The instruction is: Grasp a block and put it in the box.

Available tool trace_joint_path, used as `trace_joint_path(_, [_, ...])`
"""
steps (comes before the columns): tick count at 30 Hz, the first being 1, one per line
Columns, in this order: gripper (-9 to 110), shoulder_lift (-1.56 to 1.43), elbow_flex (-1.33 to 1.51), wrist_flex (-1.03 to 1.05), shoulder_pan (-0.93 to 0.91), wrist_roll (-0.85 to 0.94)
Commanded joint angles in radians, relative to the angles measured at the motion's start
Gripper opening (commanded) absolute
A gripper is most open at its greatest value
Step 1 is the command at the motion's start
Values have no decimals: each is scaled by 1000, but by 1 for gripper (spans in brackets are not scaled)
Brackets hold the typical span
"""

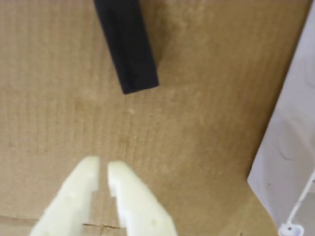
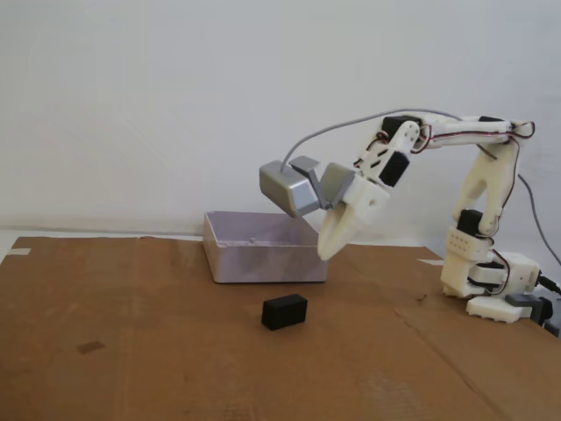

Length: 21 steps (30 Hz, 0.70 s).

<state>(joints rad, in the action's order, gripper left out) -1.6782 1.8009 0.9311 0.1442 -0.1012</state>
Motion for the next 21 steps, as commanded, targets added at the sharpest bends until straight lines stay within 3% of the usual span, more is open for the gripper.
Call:
trace_joint_path(1, [0, -21, -121, -37, 3, 6])
trace_joint_path(21, [0, 97, -170, -38, -8, 6])
